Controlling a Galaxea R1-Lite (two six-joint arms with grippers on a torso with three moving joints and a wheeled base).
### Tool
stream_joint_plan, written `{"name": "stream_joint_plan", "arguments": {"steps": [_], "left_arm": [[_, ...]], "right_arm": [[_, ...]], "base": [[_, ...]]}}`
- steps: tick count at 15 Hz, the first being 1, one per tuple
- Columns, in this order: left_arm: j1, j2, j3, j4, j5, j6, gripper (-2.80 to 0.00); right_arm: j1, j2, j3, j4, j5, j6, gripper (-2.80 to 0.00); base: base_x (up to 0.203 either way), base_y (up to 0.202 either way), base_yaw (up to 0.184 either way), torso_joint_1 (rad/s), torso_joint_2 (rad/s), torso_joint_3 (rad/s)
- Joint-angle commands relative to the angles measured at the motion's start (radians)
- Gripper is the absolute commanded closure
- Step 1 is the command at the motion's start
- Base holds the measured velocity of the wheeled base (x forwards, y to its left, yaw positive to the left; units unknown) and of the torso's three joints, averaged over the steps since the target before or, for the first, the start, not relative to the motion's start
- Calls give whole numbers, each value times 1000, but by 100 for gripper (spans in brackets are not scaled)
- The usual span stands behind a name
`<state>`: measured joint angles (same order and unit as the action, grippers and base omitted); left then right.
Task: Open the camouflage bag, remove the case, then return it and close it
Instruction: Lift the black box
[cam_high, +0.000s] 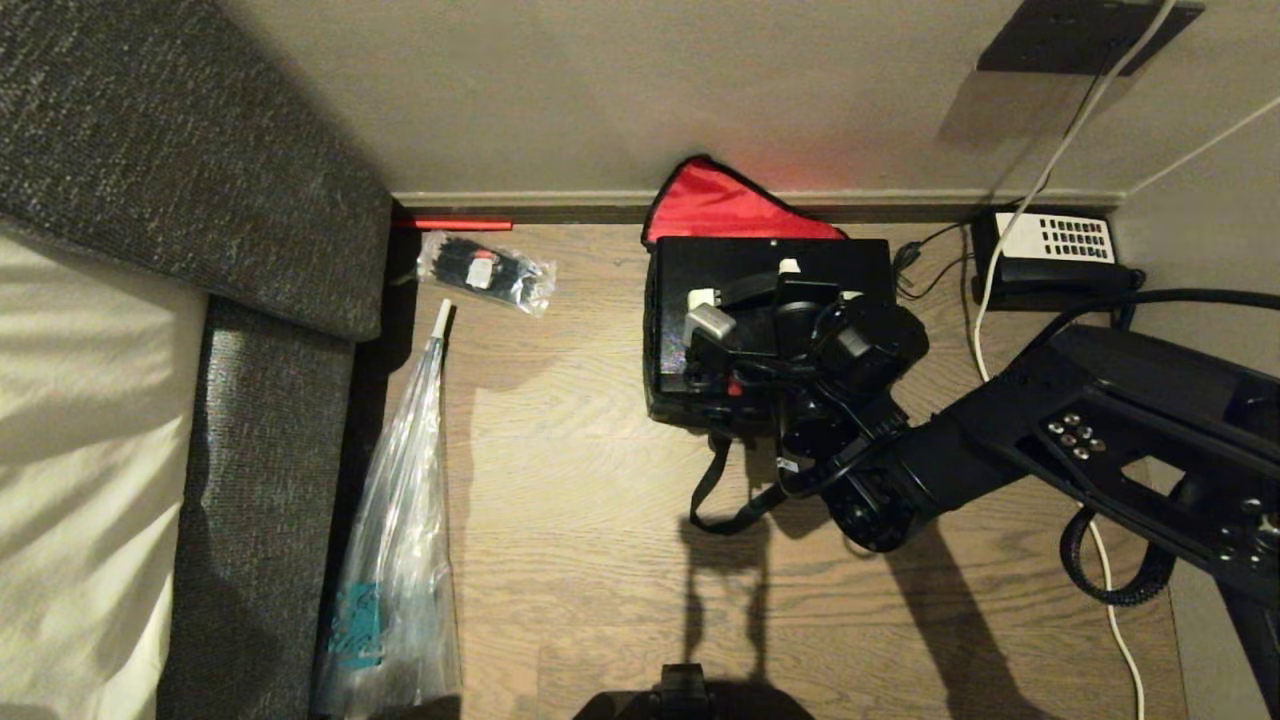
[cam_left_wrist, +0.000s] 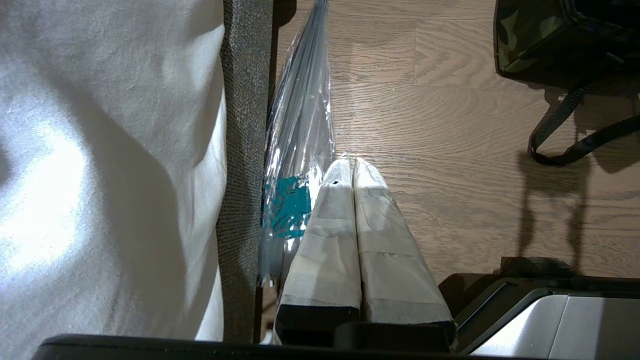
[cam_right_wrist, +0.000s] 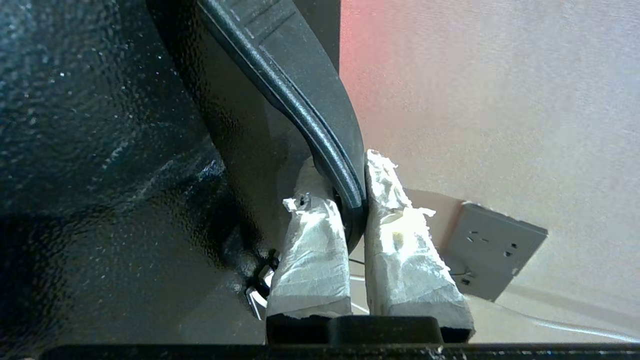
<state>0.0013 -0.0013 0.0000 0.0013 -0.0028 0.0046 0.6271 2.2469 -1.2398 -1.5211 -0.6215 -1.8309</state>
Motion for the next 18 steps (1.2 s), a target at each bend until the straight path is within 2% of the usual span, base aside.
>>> {"name": "stream_joint_plan", "arguments": {"steps": [1, 18], "left_arm": [[0, 1, 2, 0, 0, 0, 0], [0, 1, 3, 0, 0, 0, 0]], "right_arm": [[8, -34, 3, -9, -3, -11, 0], [31, -122, 37, -9, -6, -34, 0]], "base": [[0, 0, 0, 0, 0, 0], [0, 0, 0, 0, 0, 0]]}}
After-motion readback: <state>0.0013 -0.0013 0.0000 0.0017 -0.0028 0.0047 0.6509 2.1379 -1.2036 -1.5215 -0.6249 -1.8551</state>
